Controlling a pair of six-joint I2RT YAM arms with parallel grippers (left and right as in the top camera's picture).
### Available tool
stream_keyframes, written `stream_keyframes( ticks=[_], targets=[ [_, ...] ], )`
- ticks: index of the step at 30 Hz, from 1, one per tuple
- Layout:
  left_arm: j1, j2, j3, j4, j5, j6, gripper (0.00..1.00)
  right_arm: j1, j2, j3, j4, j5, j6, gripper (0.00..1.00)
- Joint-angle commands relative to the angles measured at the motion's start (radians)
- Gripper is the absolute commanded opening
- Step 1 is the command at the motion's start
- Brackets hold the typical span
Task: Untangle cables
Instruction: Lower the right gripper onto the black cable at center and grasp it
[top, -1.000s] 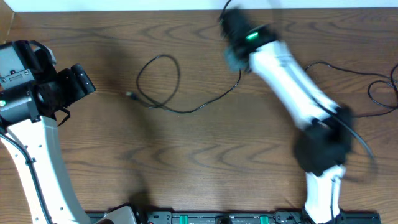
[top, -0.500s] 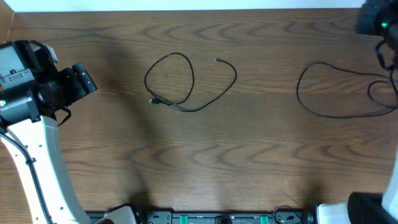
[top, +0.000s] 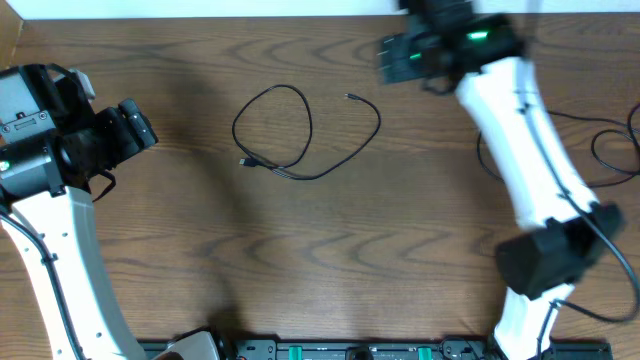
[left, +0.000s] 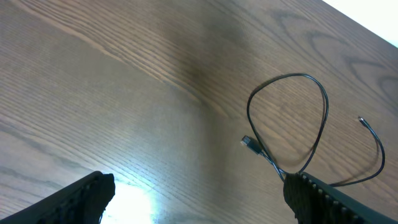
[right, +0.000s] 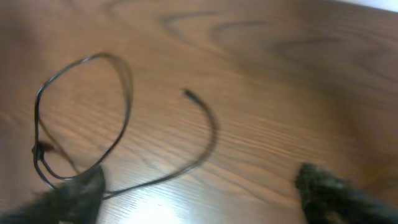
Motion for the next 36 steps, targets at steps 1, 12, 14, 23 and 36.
stream_keyframes(
  ticks=[1,12,14,23,36],
  targets=[
    [0.003,-0.006,0.019,-0.002,0.005,-0.009,0.93,0.106,0.090,0.001,0.042,-0.065,-0.094,0.99],
    [0.003,-0.006,0.019,-0.007,0.005,-0.005,0.93,0.314,0.217,0.001,-0.150,-0.172,-1.192,0.99],
    [0.003,-0.006,0.019,-0.006,0.005,-0.005,0.93,0.311,0.217,0.001,-0.154,-0.223,-1.238,0.99],
    [0.003,-0.006,0.019,0.003,0.045,-0.005,0.93,0.306,0.308,0.001,-0.129,-0.413,-1.326,0.99],
    [0.003,-0.006,0.019,0.010,0.057,-0.005,0.93,0.371,0.402,0.003,-0.082,-0.385,-1.281,0.99]
  ],
)
